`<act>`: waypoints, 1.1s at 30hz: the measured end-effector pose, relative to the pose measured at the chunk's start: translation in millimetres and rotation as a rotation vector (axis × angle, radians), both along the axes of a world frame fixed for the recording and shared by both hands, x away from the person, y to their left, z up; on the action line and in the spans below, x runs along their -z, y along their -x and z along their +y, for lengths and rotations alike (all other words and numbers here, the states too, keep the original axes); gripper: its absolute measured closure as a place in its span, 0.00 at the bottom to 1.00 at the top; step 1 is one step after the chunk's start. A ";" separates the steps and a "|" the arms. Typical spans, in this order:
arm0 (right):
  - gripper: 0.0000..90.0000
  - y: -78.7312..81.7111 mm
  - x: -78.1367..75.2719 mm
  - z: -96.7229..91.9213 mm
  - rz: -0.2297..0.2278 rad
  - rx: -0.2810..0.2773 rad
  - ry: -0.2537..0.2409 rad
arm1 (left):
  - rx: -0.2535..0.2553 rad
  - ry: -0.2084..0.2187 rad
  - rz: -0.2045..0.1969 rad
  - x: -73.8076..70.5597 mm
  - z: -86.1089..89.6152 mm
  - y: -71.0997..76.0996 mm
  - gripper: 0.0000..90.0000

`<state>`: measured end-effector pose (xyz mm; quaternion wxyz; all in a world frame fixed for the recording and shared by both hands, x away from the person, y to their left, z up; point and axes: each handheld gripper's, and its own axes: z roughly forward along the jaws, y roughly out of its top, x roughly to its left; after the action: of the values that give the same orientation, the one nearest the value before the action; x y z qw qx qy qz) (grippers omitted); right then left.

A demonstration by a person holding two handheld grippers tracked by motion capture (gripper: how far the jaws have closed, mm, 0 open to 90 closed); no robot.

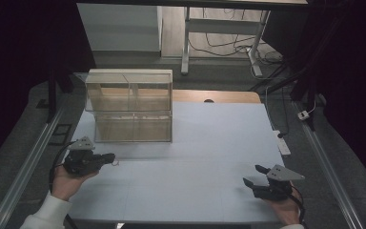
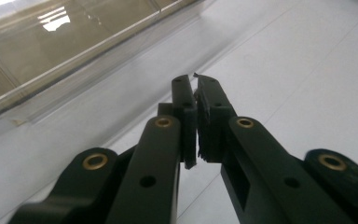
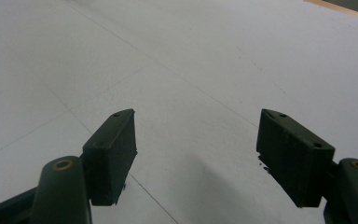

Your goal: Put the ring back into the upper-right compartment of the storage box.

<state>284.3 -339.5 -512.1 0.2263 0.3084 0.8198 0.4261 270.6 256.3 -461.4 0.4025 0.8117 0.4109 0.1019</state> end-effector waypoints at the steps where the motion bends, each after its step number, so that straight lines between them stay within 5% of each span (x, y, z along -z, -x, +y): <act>1: 0.31 0.0 0.1 0.0 -0.001 0.001 0.001 | -0.002 0.004 -0.004 -1.2 0.2 0.5 0.95; 33: 0.31 -0.3 1.3 0.3 0.004 0.005 0.009 | 0.000 0.072 -0.166 -46.7 -5.1 11.5 0.95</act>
<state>284.6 -339.2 -513.4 0.2270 0.3105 0.8214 0.4211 259.1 251.3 -414.7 0.4638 0.7855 0.3797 0.1540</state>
